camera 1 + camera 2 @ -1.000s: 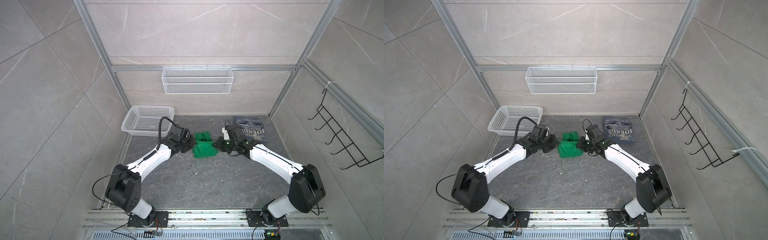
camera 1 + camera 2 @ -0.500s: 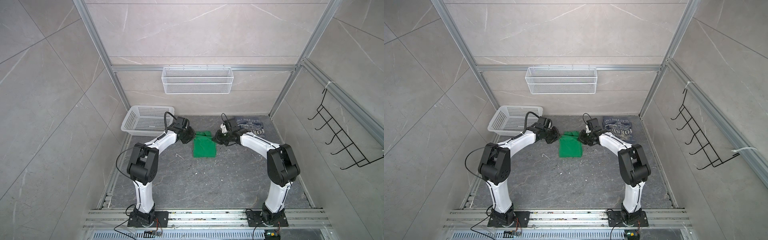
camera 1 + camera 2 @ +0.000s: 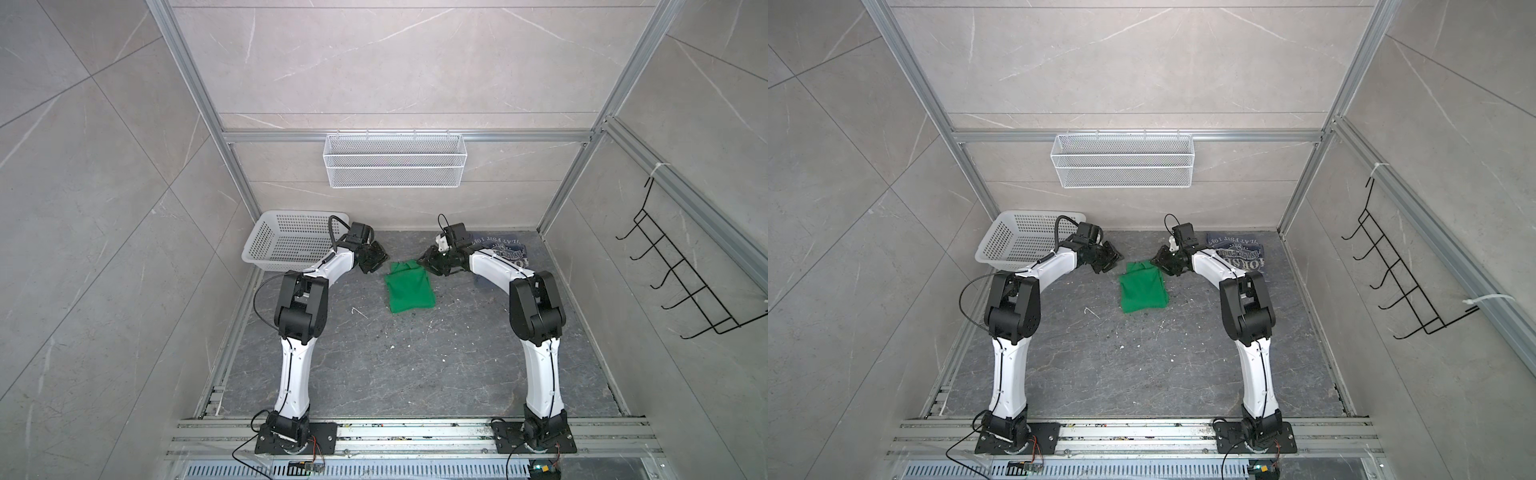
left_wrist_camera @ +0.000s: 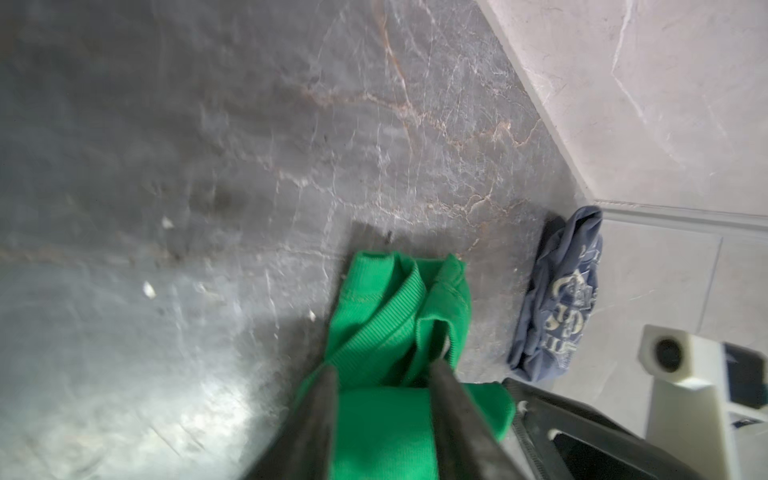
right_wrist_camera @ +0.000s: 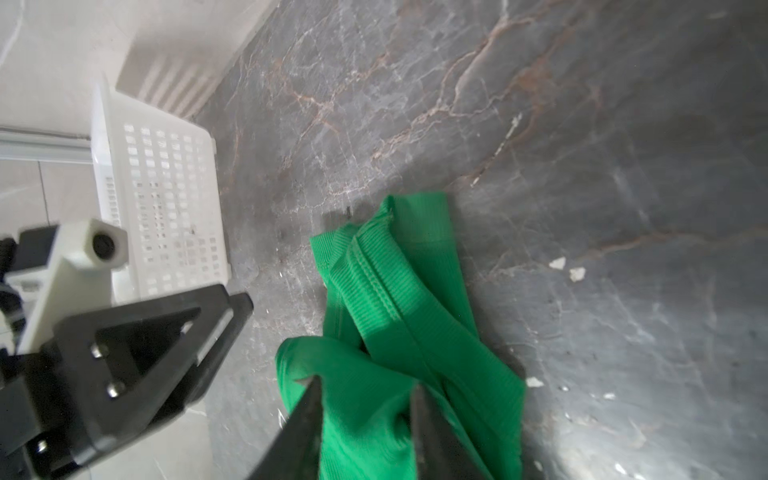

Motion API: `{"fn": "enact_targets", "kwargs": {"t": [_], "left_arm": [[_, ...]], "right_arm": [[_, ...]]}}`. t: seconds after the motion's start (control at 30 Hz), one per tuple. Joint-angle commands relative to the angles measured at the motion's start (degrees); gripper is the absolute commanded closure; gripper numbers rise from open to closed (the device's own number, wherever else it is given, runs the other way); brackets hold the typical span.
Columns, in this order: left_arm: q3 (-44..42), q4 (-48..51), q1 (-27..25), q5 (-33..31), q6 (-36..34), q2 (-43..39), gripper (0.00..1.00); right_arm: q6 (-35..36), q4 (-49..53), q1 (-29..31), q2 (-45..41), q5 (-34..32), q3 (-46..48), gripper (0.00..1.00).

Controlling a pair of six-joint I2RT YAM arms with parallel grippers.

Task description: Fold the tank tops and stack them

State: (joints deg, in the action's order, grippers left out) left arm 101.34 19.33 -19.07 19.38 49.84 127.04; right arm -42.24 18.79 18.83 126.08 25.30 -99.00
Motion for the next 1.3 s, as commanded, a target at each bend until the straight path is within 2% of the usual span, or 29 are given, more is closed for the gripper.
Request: {"fn": "enact_targets", "kwargs": {"t": [0.0,0.07,0.13,0.27,0.5,0.77,0.9,1.07,1.17,1.27], "left_arm": [[-1.6,3.17,-0.09,-1.76,-6.72,-6.53,0.47],[-7.58,2.64,-0.14,-3.41,-9.19,-11.41,0.42],[-13.02,0.69,-0.16,-2.82,-10.63,-14.73,0.41],[-20.28,-4.24,-1.1,0.77,-10.95,-17.46,0.41],[-20.44,-7.86,-3.03,3.04,-10.25,-13.06,0.41],[-15.97,-6.31,-4.09,3.6,-9.99,-8.1,0.4],[-15.21,-7.09,-4.52,3.38,-9.51,-7.7,0.53],[-13.49,-7.57,-5.01,4.2,-9.44,-8.15,0.78],[-12.83,-7.98,-5.13,4.76,-9.38,-9.15,0.89],[-12.98,-8.6,-5.19,4.4,-8.83,-10.87,0.92]], "right_arm": [[4.43,3.31,-0.2,-4.13,-2.79,1.3,0.52],[7.03,3.07,-0.2,-8.09,-4.98,5.36,0.46],[8.79,1.56,-0.14,-10.94,-5.8,9.37,0.42],[10.25,-1.95,0.22,-11.94,-4.06,14.62,0.42],[11.05,-2.92,2.25,-7.85,-4.23,13.12,0.45],[11.24,-0.77,2.92,-3.49,-4.23,8.51,0.49],[11.05,-0.86,3.0,-3.56,-4.39,8.27,0.65],[10.78,-0.77,3.09,-5.06,-4.3,7.96,0.88],[10.37,-0.77,3.08,-6.56,-4.29,8.22,0.93],[10.05,-0.6,3.09,-7.9,-4.46,8.14,0.96]]}}
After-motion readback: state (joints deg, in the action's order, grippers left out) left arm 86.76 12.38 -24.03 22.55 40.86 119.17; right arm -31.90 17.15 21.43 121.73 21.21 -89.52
